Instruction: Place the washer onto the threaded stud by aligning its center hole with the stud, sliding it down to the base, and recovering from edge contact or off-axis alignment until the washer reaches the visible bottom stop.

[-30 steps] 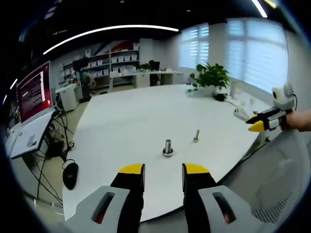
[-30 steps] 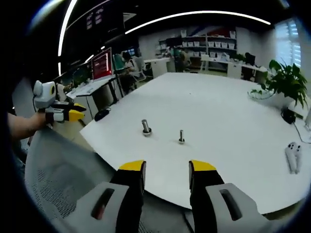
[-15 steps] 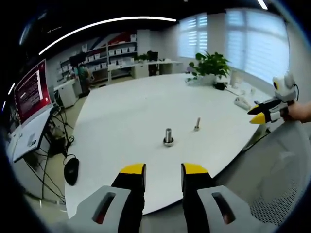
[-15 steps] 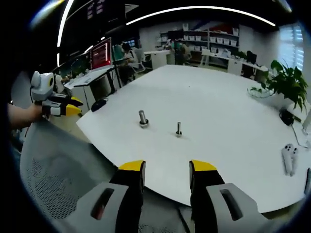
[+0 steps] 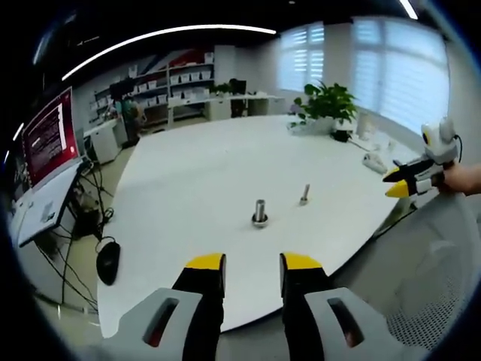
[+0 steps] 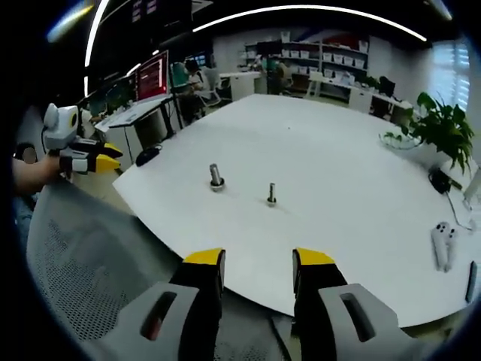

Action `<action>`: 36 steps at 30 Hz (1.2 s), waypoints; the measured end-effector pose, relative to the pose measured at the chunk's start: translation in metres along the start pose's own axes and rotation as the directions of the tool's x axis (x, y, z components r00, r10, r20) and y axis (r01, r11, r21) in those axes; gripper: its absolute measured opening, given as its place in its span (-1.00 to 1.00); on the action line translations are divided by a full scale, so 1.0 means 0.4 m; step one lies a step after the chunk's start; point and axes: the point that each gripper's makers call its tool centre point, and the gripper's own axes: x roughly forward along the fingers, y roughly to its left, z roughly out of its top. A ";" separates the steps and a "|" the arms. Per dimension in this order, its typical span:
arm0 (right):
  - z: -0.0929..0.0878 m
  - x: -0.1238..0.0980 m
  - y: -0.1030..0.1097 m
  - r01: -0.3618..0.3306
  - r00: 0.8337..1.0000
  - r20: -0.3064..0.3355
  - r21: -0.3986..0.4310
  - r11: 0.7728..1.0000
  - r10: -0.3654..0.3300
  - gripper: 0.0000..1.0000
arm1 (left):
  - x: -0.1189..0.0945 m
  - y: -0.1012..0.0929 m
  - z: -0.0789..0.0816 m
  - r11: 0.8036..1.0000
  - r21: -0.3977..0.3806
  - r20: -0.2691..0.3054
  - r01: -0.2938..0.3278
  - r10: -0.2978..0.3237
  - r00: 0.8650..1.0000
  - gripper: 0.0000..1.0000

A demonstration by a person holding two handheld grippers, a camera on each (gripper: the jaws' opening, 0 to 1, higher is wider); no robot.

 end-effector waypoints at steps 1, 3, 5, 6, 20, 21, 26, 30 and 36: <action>-0.001 -0.001 -0.001 0.003 1.000 -0.001 -0.002 1.000 -0.003 -0.24 | -0.001 0.001 0.001 1.000 -0.004 0.002 -0.002 0.002 1.000 -0.46; -0.005 -0.002 -0.003 0.008 1.000 -0.005 0.002 1.000 -0.008 -0.25 | 0.000 0.003 0.000 1.000 -0.004 0.008 -0.004 0.004 1.000 -0.47; -0.008 -0.002 -0.006 0.013 1.000 -0.009 0.003 1.000 -0.012 -0.25 | -0.001 -0.001 -0.002 1.000 -0.001 0.008 0.001 -0.001 1.000 -0.46; -0.009 -0.002 -0.006 0.015 1.000 -0.010 0.002 1.000 -0.015 -0.25 | -0.001 -0.004 -0.002 1.000 0.002 0.007 0.002 -0.002 1.000 -0.46; -0.017 0.002 0.001 -0.004 1.000 -0.029 -0.012 1.000 0.003 -0.29 | 0.004 -0.003 -0.006 1.000 0.005 -0.013 -0.001 0.001 1.000 -0.47; -0.018 0.000 0.002 -0.005 1.000 -0.031 -0.010 1.000 0.005 -0.29 | 0.004 -0.003 -0.006 1.000 0.005 -0.013 0.000 0.000 1.000 -0.47; -0.020 0.001 0.004 -0.004 0.999 -0.033 -0.012 1.000 0.004 -0.29 | 0.005 0.003 -0.013 1.000 0.004 -0.024 -0.008 0.008 1.000 -0.47; -0.025 -0.001 0.006 -0.009 0.999 -0.039 -0.013 1.000 0.008 -0.31 | 0.007 0.004 -0.013 1.000 0.004 -0.027 -0.007 0.007 1.000 -0.48; -0.028 0.003 0.008 -0.019 0.999 -0.050 -0.014 1.000 0.018 -0.32 | 0.004 0.006 -0.011 1.000 -0.002 -0.026 -0.016 0.016 1.000 -0.49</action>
